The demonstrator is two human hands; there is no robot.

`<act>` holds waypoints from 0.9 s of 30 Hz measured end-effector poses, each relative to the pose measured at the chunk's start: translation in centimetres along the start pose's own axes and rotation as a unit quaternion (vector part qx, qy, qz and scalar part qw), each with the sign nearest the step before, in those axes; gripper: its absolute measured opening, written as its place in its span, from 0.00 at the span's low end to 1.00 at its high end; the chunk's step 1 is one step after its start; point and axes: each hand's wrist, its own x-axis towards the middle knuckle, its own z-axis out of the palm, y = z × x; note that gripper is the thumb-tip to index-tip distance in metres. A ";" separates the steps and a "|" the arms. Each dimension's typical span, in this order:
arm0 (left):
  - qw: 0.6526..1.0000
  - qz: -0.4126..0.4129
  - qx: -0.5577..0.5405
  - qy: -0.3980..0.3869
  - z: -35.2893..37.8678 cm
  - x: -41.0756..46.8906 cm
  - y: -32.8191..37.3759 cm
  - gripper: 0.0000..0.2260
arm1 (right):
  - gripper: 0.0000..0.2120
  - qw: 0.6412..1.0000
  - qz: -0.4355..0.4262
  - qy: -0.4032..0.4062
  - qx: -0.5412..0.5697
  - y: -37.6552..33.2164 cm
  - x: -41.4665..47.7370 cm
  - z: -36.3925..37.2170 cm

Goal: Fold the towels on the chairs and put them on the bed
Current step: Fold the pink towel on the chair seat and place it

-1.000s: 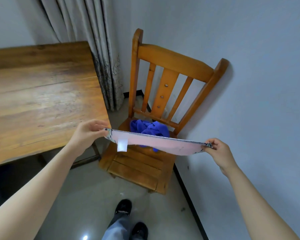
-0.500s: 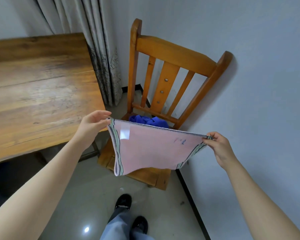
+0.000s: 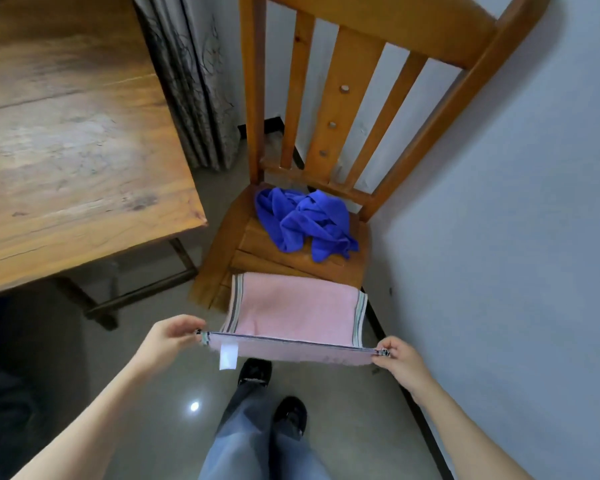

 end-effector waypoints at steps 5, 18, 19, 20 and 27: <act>0.998 -0.042 0.010 0.033 2.3 3.5 -3.4 0.07 | 0.13 0.997 0.026 0.064 0.029 2.6 4.0 2.2; 0.985 -0.049 -0.089 0.141 5.4 10.1 -0.6 0.07 | 0.07 0.969 -0.004 0.226 0.098 1.5 11.3 3.3; 0.982 -0.054 -0.104 0.146 5.4 10.2 -0.6 0.07 | 0.07 0.967 -0.006 0.232 0.107 1.4 11.2 3.4; 0.980 -0.060 -0.120 0.150 5.4 10.2 -0.6 0.07 | 0.07 0.965 -0.008 0.234 0.114 1.3 11.1 3.7; 0.977 -0.062 -0.137 0.151 6.5 14.8 0.6 0.10 | 0.06 0.961 0.010 0.266 0.080 1.0 15.0 3.9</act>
